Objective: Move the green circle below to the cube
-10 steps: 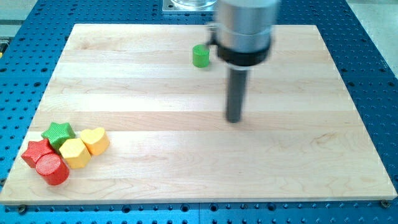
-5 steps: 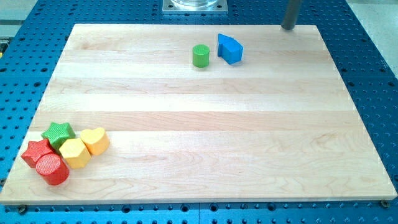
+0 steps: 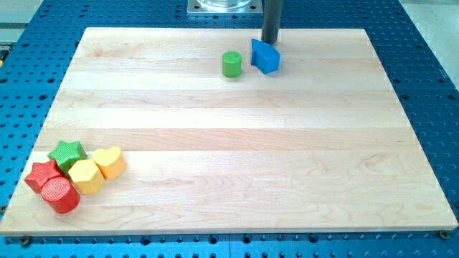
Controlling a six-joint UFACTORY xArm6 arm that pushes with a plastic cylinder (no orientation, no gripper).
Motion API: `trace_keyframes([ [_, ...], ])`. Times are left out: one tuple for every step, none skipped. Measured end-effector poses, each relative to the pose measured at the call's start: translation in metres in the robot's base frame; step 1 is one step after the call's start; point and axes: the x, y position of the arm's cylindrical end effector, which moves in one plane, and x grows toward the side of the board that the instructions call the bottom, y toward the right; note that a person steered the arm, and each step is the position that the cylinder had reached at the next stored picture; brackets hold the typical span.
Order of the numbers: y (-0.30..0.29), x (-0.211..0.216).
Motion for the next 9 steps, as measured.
trace_keyframes([
  [-0.057,0.004],
  [-0.091,0.004],
  [-0.088,0.005],
  [-0.089,0.014],
  [-0.09,0.067],
  [-0.091,0.092],
  [-0.052,0.085],
  [-0.044,0.078],
  [-0.048,0.091],
])
